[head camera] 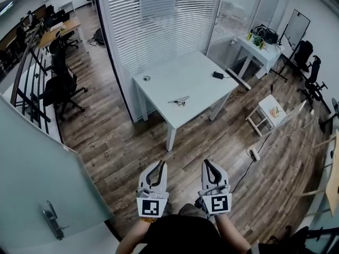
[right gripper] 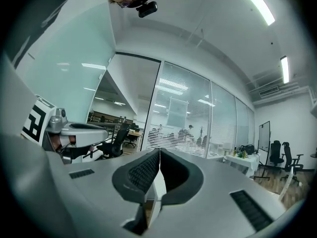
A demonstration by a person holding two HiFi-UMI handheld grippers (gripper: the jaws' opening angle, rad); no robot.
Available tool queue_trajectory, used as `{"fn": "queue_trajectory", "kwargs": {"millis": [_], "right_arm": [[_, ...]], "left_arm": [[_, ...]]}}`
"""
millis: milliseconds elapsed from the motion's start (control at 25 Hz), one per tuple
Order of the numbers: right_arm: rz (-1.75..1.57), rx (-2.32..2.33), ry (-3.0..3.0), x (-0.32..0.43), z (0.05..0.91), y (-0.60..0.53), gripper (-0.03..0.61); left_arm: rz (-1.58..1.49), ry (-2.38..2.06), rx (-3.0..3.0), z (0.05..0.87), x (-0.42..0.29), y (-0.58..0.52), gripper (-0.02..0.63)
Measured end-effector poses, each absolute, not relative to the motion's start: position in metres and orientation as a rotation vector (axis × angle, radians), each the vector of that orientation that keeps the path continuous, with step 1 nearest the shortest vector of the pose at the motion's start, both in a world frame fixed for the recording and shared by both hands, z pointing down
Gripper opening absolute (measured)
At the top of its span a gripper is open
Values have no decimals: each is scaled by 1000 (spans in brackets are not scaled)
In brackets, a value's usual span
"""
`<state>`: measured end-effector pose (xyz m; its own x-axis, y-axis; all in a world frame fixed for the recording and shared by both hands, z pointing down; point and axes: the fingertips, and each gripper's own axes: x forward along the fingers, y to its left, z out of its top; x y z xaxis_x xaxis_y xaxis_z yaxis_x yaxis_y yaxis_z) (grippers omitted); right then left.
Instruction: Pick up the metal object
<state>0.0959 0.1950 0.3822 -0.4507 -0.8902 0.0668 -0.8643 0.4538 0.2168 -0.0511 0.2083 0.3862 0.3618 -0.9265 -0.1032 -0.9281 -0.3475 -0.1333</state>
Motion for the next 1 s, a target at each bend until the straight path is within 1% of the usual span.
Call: {"fn": "queue_trajectory", "kwargs": {"millis": [160,320,560,680,800,1000], "right_arm": [[-214,1575,-2528,89,378,157,6],[-179,1587,-2547,88,383,114,6],[-131,1541,-2565,93,403,36,6],[-126,1546,-2595,101,402,-16,6],[-108,1530,-2614,110,403,-72,6],[-56,1469,-2602,133,419,-151,6]], "left_arm": [[-18,1726,-2460,391,-69,172,32],[-56,1755,-2475,401,-72,136,32],[-64,1778,-2455,412,-62,66,32],[-153,1759,-2439,414,-51,24,32],[-144,1784,-2421,407,-43,-22,32],[-216,1832,-2405,409,-29,-85,32]]}}
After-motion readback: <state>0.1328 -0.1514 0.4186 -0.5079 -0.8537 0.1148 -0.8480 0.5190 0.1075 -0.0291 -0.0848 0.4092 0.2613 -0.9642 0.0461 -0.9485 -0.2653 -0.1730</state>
